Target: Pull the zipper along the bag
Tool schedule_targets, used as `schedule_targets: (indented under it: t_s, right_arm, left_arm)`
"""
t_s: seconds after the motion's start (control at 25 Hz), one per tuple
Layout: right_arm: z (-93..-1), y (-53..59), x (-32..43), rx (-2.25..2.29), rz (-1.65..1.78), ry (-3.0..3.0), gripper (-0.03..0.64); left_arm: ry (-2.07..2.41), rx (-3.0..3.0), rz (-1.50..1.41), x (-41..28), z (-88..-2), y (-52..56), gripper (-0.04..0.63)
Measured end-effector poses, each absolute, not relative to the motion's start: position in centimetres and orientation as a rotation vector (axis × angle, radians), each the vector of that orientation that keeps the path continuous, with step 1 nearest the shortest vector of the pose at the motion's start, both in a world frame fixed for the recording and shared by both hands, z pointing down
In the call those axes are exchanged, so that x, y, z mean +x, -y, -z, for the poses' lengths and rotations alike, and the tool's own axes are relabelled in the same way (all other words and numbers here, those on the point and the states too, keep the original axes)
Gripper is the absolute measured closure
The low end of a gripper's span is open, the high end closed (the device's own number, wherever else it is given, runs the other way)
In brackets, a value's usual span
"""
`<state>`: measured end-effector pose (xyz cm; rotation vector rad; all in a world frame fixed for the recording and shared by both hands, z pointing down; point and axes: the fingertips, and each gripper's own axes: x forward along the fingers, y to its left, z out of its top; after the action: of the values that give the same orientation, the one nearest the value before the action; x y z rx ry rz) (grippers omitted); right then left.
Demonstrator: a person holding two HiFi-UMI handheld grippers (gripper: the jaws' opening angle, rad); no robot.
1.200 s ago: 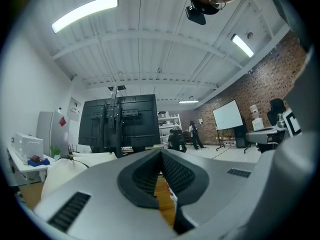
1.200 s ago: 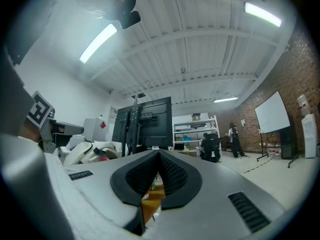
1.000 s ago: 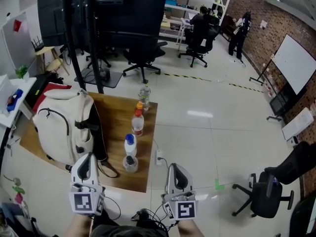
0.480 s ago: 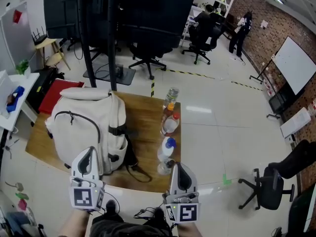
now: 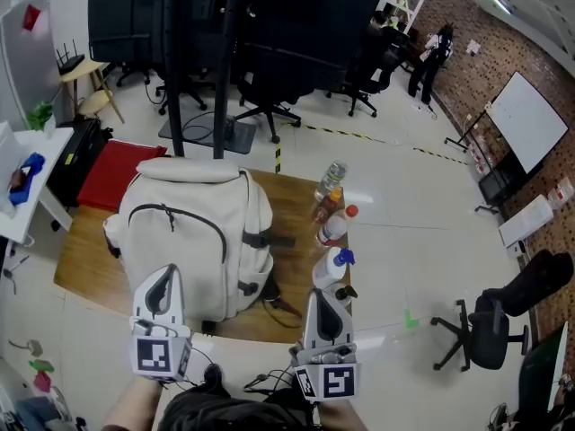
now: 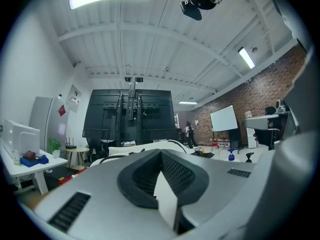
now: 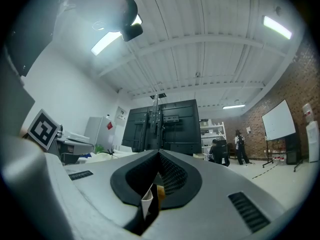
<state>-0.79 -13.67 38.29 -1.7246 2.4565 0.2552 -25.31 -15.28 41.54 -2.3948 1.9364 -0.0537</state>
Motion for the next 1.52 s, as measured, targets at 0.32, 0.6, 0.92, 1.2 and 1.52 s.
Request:
schedule_targets:
  t_s: [0.32, 0.6, 0.92, 1.2, 1.52]
  right_arm:
    - [-38.6, 12.8, -8.4, -1.711, -0.21, -2.454, 0.604]
    - [-38.4, 14.1, -7.3, -1.693, -0.199, -2.461, 0.604]
    - [-38.0, 17.2, -6.0, -1.582, -0.197, -2.483, 0.604]
    - [-38.4, 19.1, -6.4, -1.445, -0.166, -2.539, 0.604]
    - [-38.0, 18.5, -13.5, -1.022, -0.186, -2.747, 0.604]
  left_arm:
    - [-1.79, -2.505, 0.064, -27.9, -41.7, 14.7, 0.56]
    - [-1.806, -2.533, 0.079, -26.5, -42.2, 16.0, 0.56]
    - [-1.81, -2.478, 0.131, -23.8, -41.6, 17.7, 0.56]
    - [-1.909, -2.387, 0.181, -24.7, -41.7, 19.6, 0.56]
    - [-2.01, -2.307, 0.213, -27.7, -41.9, 20.2, 0.56]
